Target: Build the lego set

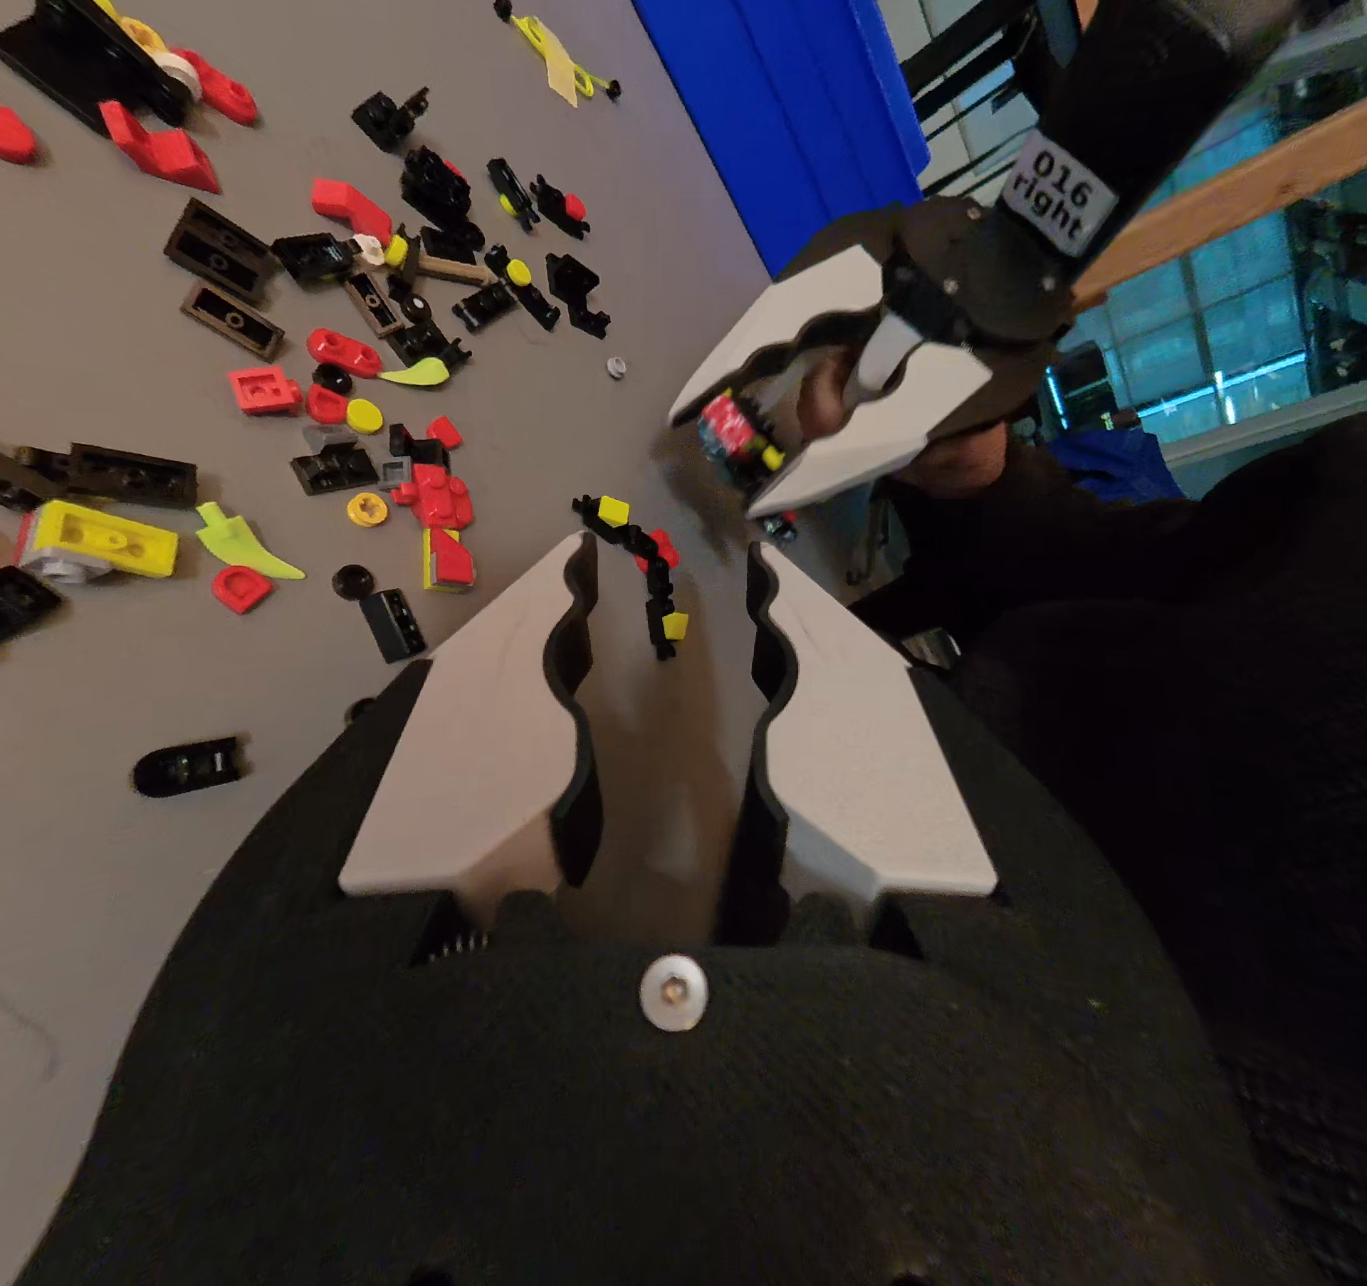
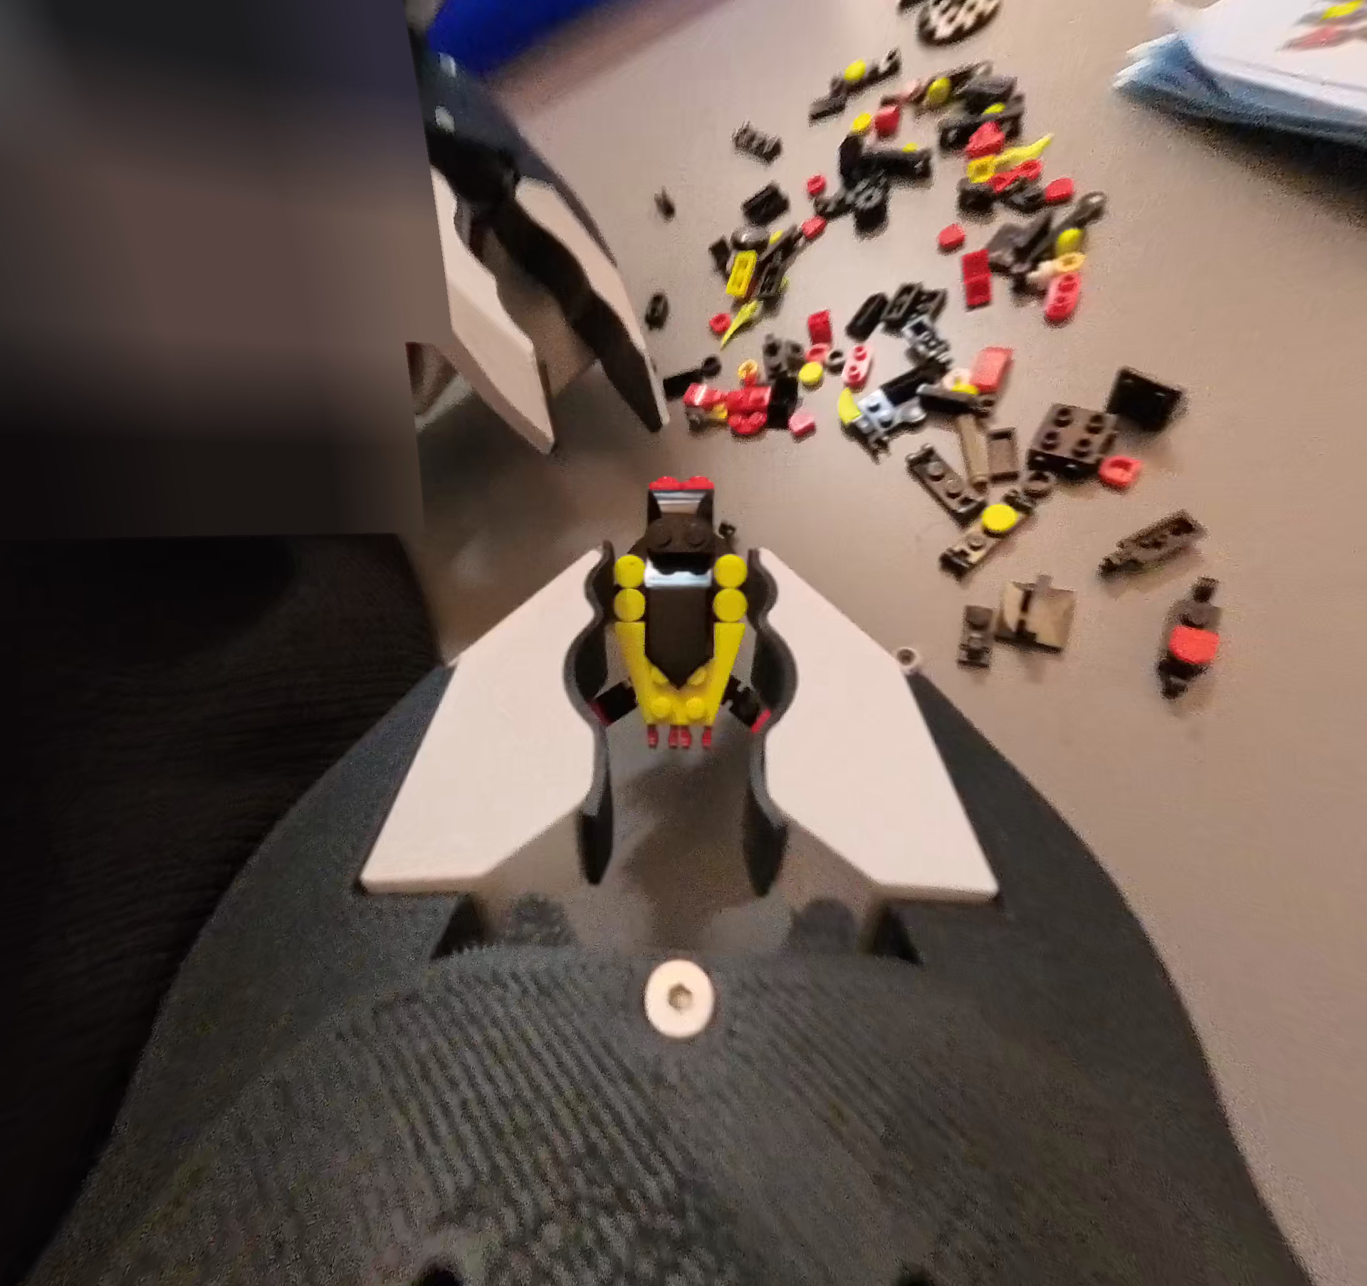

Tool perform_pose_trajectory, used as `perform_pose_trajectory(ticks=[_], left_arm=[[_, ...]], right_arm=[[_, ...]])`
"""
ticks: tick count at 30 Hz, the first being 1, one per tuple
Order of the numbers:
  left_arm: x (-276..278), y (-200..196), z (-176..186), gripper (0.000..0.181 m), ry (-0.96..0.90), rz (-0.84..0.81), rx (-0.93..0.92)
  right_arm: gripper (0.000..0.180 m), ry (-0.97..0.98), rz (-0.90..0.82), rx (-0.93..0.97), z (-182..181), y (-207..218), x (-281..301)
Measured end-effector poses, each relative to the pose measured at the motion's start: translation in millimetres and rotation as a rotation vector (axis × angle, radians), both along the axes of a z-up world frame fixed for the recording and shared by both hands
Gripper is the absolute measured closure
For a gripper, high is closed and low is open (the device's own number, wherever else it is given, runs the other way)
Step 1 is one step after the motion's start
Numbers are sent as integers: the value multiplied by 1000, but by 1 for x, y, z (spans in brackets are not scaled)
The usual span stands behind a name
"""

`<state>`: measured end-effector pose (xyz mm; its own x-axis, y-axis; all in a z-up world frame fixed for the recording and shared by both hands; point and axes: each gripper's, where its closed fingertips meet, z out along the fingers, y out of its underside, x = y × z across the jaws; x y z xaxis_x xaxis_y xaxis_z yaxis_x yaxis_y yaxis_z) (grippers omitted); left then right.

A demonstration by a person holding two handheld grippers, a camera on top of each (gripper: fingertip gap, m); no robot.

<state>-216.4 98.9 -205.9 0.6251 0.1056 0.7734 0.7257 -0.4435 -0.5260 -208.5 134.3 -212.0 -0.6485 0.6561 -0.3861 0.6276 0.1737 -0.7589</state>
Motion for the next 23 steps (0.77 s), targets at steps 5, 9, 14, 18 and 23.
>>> perform_pose_trajectory(ticks=[5,9,14,18,23], left_arm=[[3,0,-3,142,-10,-16,-12],[6,1,-5,141,-4,-26,-23],[8,1,-6,142,-10,-35,-31],[10,1,-5,142,-8,-41,-26],[11,1,-4,142,-15,-44,-18]], right_arm=[[146,-15,-13,-178,20,13,0],[146,-38,93,-67,7,-2,15],[145,-73,180,88,-19,-10,28],[146,-134,146,-275,19,-12,23],[146,-187,71,-785,76,11,9]])
